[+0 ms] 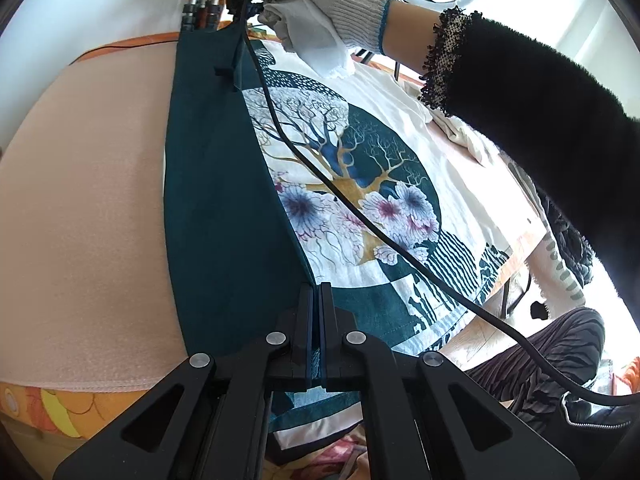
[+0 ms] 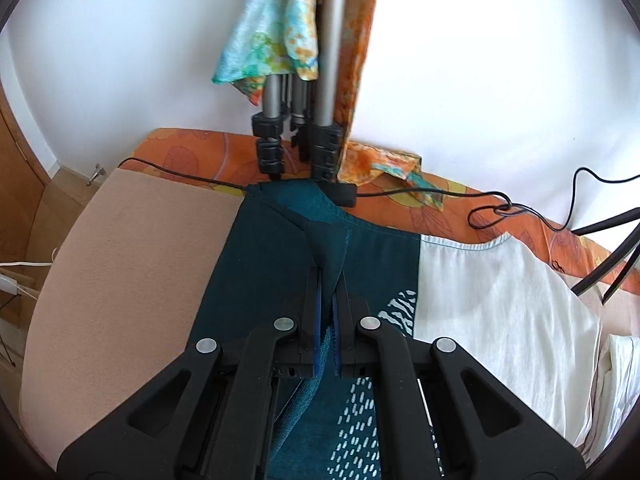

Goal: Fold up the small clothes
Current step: 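Fold the held teal side over toward the shirt center, then open both tools, then move both tools across to the cream side edge of the t-shirt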

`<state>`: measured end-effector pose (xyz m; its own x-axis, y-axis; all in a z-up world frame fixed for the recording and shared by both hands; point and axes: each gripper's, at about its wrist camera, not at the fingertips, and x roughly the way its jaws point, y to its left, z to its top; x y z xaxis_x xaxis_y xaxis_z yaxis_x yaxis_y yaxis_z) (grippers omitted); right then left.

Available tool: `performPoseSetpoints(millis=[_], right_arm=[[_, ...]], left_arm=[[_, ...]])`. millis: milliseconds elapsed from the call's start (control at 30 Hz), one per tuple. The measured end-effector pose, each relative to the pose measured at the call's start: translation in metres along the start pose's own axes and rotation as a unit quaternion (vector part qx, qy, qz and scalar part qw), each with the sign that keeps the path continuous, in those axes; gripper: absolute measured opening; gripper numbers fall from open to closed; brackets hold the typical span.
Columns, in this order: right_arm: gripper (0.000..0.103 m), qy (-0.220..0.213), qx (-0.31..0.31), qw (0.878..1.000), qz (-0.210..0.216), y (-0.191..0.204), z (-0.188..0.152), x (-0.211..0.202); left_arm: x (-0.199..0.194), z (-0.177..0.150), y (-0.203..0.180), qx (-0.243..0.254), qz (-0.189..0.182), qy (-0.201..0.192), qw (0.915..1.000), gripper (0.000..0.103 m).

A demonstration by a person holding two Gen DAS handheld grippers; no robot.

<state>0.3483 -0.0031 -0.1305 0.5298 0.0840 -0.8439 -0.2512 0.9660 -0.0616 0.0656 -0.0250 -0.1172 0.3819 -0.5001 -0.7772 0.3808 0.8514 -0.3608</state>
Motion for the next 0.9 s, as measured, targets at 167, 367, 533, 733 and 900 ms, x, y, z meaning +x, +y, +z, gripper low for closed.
performPoseSetpoints(millis=[167,367,533,733,900], right_arm=[[0.005,0.011,0.013,1.000,-0.007,-0.018,-0.010,0.010],[0.005,0.008,0.008,1.000,-0.004,-0.025,-0.015,0.015],[0.005,0.013,-0.007,1.000,-0.016,-0.024,-0.017,0.019],[0.005,0.032,-0.006,0.998,-0.044,-0.031,-0.021,0.030],[0.048,0.046,0.005,0.994,-0.098,-0.045,-0.023,0.032]], left_arm=[[0.011,0.003,-0.015,0.019,-0.006,0.010,0.9997,0.001],[0.024,0.006,-0.021,0.026,-0.010,0.026,0.9993,0.001],[0.029,0.003,-0.023,0.036,-0.007,0.032,0.9988,0.001],[0.034,0.001,-0.028,0.050,-0.010,0.049,0.9975,0.009],[0.036,-0.004,-0.036,0.061,-0.036,0.067,0.9953,0.018]])
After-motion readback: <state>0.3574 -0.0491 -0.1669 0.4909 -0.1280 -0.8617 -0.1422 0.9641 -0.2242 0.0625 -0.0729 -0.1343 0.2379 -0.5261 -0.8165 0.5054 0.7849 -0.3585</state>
